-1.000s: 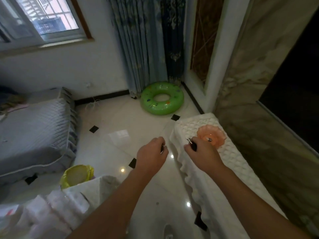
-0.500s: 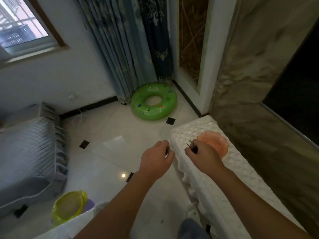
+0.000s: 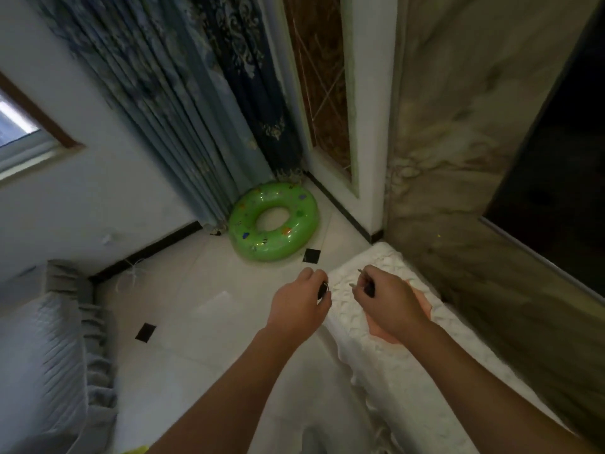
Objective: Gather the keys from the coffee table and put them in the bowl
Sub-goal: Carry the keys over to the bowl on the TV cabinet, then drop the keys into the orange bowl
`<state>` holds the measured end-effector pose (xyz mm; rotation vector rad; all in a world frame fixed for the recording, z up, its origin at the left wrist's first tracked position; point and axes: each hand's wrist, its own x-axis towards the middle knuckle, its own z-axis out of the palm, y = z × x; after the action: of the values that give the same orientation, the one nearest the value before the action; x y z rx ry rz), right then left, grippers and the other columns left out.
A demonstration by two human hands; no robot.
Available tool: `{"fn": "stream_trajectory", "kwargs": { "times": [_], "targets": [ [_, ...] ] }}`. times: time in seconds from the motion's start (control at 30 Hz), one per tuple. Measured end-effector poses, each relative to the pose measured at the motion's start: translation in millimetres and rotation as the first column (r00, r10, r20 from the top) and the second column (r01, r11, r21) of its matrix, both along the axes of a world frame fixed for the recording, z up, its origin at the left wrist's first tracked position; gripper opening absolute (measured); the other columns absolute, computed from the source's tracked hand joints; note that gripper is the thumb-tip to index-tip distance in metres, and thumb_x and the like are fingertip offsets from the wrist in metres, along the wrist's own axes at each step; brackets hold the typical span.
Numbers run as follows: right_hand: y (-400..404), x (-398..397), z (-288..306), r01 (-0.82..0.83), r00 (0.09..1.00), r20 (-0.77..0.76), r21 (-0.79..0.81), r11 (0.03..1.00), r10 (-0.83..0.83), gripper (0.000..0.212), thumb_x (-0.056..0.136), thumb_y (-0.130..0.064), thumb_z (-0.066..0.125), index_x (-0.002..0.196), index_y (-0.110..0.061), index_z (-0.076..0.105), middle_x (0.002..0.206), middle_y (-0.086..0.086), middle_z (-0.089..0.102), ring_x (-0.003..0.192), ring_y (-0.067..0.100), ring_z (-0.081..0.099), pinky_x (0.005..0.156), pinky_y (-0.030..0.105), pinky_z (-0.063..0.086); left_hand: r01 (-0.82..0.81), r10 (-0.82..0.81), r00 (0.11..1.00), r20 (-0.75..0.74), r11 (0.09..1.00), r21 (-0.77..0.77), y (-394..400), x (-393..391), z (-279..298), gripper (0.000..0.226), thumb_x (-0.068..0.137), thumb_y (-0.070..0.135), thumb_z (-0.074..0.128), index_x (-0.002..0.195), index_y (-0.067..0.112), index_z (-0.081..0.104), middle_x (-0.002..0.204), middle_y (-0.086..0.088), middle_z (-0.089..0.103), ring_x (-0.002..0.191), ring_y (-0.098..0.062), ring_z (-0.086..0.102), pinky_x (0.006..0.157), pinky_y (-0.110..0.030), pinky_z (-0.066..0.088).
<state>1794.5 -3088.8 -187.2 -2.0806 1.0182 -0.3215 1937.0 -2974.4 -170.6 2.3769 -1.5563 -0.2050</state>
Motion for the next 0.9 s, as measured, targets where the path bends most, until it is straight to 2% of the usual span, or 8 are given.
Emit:
{"fn": "stream_trajectory", "kwargs": {
  "times": [0.17,0.33,0.53,0.7,0.8,0.9],
  "targets": [
    [-33,-14,-11,0.090,0.995,-0.042,-0.044,0.995,-0.092,0.015,0.089,-0.025,0.058,0.077,-0.018,0.052,0.068,-0.005,0.057,0.063,0.013,0.054,0.058,0.032,0.044,0.147,-0.147,0.989,-0.023,0.989,0.025,-55,0,-11,0.019,0.092,0.032,0.056,0.105,0.018,0.057,0.100,0.000,0.057,0.074,-0.022,0.061,0.064,-0.040,0.052],
    [-52,-20,-25,0.239,0.969,-0.072,0.027,0.971,-0.237,0.020,0.097,-0.026,0.048,0.082,-0.012,0.050,0.069,0.003,0.061,0.065,0.021,0.059,0.061,0.041,0.051,0.299,-0.298,0.954,-0.028,0.952,0.060,-92,5,-30,0.021,0.093,0.034,0.054,0.107,0.019,0.058,0.101,0.002,0.057,0.073,-0.022,0.061,0.061,-0.039,0.052],
    [-62,-15,-43,0.406,0.895,-0.216,0.028,0.914,-0.391,0.015,0.097,-0.026,0.046,0.091,-0.015,0.053,0.074,0.003,0.064,0.068,0.022,0.060,0.058,0.035,0.045,0.477,-0.474,0.879,-0.056,0.874,0.094,-136,33,-55,0.020,0.096,0.031,0.048,0.108,0.019,0.058,0.101,0.002,0.058,0.070,-0.021,0.060,0.057,-0.038,0.050],
    [-61,3,-61,0.559,0.812,-0.239,0.059,0.827,-0.532,0.021,0.098,-0.027,0.044,0.089,-0.012,0.057,0.073,0.003,0.065,0.066,0.021,0.059,0.051,0.027,0.037,0.596,-0.585,0.802,-0.120,0.792,0.131,-166,58,-87,0.024,0.098,0.032,0.044,0.112,0.017,0.058,0.104,0.000,0.058,0.071,-0.019,0.060,0.062,-0.038,0.053],
    [-60,16,-77,0.632,0.762,-0.249,0.085,0.770,-0.598,0.017,0.098,-0.026,0.046,0.087,-0.016,0.054,0.070,-0.004,0.058,0.065,0.017,0.054,0.050,0.022,0.030,0.653,-0.633,0.757,-0.162,0.743,0.147,-175,68,-111,0.024,0.098,0.029,0.045,0.115,0.018,0.057,0.106,0.000,0.058,0.072,-0.019,0.060,0.063,-0.036,0.054],
    [-55,28,-97,0.698,0.704,-0.275,0.094,0.710,-0.655,0.015,0.097,-0.027,0.046,0.083,-0.023,0.048,0.063,-0.008,0.051,0.059,0.012,0.050,0.049,0.023,0.029,0.710,-0.679,0.703,-0.210,0.685,0.164,-180,76,-134,0.021,0.096,0.026,0.049,0.115,0.019,0.056,0.107,-0.001,0.058,0.072,-0.019,0.062,0.064,-0.034,0.056]
  ]
}}
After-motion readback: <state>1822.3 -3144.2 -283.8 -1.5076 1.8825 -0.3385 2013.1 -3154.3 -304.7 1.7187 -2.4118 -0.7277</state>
